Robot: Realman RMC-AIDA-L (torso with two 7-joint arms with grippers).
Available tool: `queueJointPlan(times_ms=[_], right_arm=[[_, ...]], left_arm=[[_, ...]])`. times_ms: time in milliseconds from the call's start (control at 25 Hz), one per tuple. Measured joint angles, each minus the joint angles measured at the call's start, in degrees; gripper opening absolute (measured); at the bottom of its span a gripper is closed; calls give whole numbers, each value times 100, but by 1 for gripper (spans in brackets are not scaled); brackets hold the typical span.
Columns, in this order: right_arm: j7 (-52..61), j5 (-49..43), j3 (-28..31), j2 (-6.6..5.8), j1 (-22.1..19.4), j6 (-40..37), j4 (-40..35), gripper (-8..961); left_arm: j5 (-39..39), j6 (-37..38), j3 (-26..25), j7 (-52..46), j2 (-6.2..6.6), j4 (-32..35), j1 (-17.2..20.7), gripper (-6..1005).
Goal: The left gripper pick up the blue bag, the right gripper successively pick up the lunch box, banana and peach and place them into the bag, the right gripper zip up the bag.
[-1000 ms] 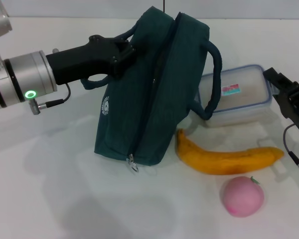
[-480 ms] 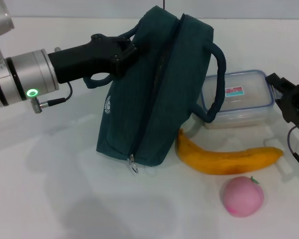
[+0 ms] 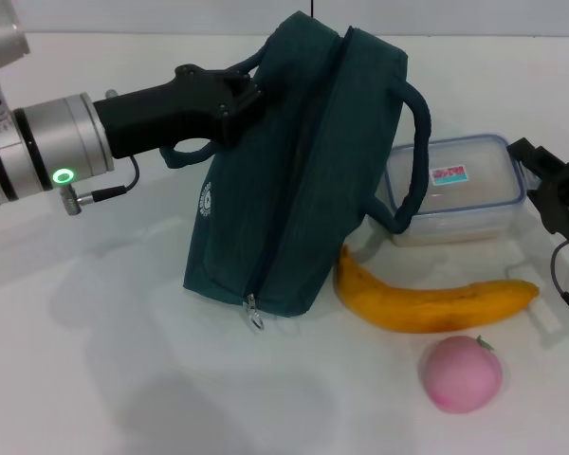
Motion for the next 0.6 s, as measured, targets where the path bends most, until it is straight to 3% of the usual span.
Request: queueJointPlan(times_ms=[600], right_arm=[[79,-53,57,0,-99,1,42,294]], left_arm=[[14,-2,1,34,-9,0,-9,37]])
